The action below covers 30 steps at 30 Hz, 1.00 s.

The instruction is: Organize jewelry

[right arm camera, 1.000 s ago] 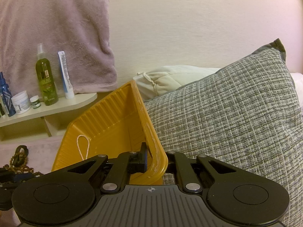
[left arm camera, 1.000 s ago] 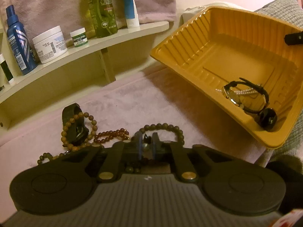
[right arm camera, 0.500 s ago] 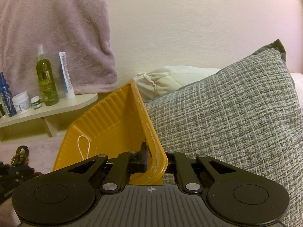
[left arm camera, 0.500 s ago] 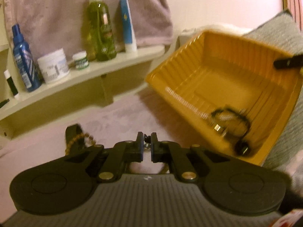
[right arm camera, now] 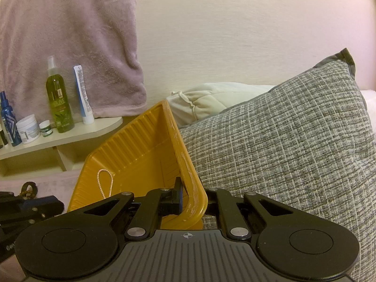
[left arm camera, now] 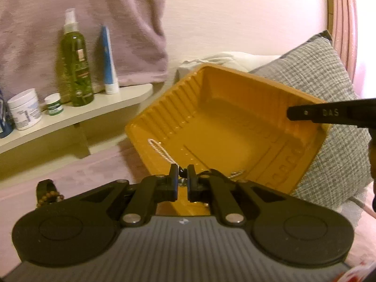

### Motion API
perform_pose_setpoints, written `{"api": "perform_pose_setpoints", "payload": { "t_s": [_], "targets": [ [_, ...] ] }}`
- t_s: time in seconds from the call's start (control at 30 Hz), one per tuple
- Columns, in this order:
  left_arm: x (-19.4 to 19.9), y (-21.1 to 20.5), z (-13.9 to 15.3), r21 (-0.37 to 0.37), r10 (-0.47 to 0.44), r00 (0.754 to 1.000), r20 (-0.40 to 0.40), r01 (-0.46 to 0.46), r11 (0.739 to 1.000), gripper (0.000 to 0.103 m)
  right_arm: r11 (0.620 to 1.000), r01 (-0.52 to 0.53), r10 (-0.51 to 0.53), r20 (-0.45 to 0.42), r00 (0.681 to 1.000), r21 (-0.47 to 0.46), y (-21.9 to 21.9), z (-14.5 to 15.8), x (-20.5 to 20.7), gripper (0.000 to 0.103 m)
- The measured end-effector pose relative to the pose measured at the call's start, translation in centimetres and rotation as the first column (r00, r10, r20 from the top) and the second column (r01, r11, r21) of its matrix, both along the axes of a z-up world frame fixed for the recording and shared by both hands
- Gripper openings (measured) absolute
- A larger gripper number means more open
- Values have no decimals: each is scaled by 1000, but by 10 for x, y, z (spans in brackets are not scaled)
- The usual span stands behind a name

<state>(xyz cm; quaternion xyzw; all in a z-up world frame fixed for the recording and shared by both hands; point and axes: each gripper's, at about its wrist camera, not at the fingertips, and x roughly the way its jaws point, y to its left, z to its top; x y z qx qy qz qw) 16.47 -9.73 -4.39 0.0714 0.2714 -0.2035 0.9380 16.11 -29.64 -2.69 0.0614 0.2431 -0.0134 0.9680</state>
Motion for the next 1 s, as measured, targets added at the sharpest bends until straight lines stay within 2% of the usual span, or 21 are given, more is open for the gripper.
{"api": "perform_pose_setpoints", "payload": {
  "t_s": [0.27, 0.33, 0.37, 0.57, 0.8, 1.0],
  "targets": [
    [-1, -10, -3, -7, -24, 1000, -19, 23, 1000, 7, 1000, 1, -1, 0, 1000, 1, 1, 0, -1, 9],
    [-3, -12, -3, -4, -31, 999, -14, 31, 1000, 13, 1000, 1, -1, 0, 1000, 1, 1, 0, -1, 9],
    [-4, -12, -3, 3, -30, 1000, -7, 30, 1000, 23, 1000, 1, -1, 0, 1000, 2, 1, 0, -1, 9],
    [-9, -4, -1, -13, -6, 1000, 4, 6, 1000, 24, 1000, -1, 1, 3, 1000, 1, 3, 1, -2, 9],
    [-22, 28, 1, -12, 85, 996, 23, -84, 996, 24, 1000, -1, 1, 3, 1000, -1, 4, 1, -2, 9],
    [-29, 72, -3, 6, 198, 980, 29, -198, 980, 24, 1000, -1, 1, 2, 1000, -4, 5, 1, -2, 9]
  ]
}}
